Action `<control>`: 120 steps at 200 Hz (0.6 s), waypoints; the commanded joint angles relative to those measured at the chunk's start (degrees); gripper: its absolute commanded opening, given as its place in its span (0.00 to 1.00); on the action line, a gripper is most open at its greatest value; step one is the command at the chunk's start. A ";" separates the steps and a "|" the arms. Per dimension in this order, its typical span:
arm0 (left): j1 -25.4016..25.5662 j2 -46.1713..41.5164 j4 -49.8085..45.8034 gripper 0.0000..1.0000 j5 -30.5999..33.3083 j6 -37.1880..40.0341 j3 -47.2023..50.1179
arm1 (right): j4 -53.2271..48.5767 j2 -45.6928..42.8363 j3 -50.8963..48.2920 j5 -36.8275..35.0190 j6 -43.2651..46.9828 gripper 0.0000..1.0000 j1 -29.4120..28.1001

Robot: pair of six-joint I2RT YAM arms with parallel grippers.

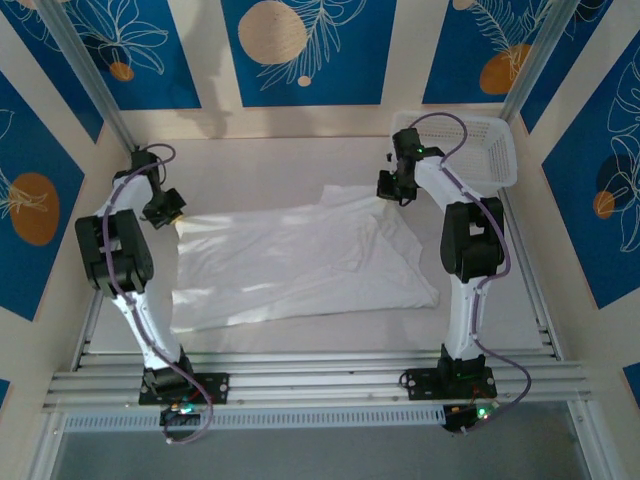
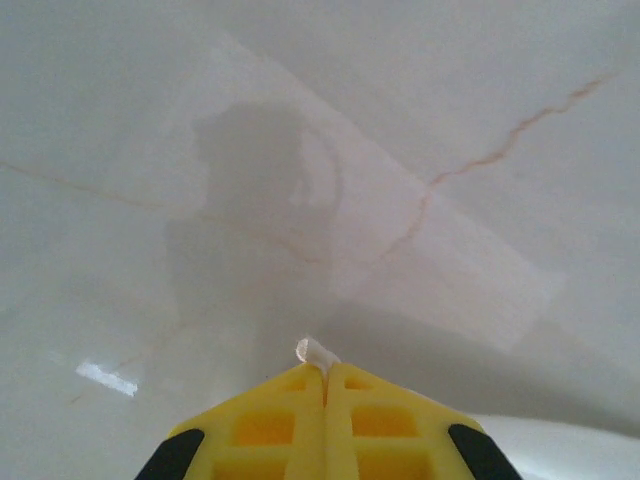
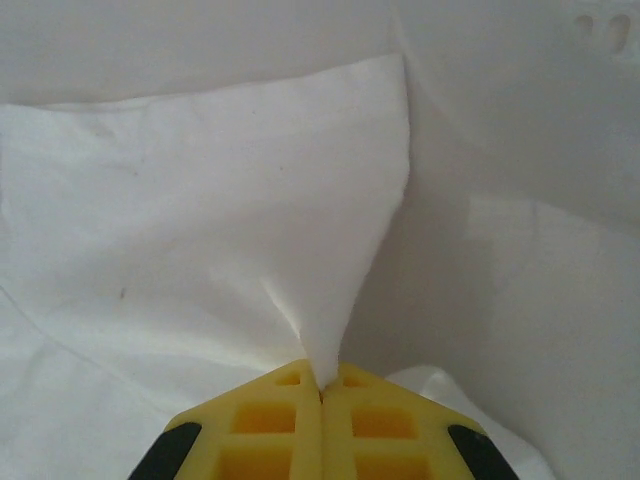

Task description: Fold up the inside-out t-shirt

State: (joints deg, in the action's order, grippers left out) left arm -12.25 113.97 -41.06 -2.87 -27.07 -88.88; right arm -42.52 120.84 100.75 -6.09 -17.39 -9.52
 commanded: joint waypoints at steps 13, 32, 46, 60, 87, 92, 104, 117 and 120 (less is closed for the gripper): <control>-1.26 -11.06 -0.21 0.00 0.08 -1.28 6.41 | 1.05 -8.73 -4.95 3.25 -1.55 0.00 0.42; -1.63 -16.50 0.83 0.00 0.58 -1.84 13.22 | 3.70 -12.35 -12.03 4.16 -3.26 0.00 1.62; -1.72 -20.16 1.71 0.00 0.69 -1.85 18.47 | 4.63 -13.76 -16.91 5.73 -4.46 0.00 2.86; -1.72 -23.05 2.56 0.00 0.55 -2.09 22.90 | 4.25 -14.35 -20.17 6.09 -5.01 0.00 3.41; -1.73 -26.01 3.22 0.00 -1.96 -2.12 27.64 | 4.11 -16.18 -22.94 6.61 -4.27 0.00 3.78; -1.72 -26.58 3.31 0.00 -2.47 -2.04 27.92 | 3.70 -16.54 -22.45 6.78 -3.97 0.00 3.88; -1.68 -27.96 2.93 0.00 -2.52 -2.12 28.15 | 2.58 -17.31 -20.67 6.80 -3.30 0.00 3.91; -1.72 -29.87 2.04 0.00 -0.75 -2.31 27.92 | 1.40 -18.34 -18.73 7.05 -2.75 0.00 3.90; -1.72 -30.27 1.77 0.00 -0.15 -2.37 27.82 | 1.22 -18.62 -18.48 6.98 -2.66 0.00 3.85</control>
State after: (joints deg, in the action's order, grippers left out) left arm -13.19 88.55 -38.61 -4.05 -28.60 -60.60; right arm -39.77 106.02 78.43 -0.95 -20.97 -5.69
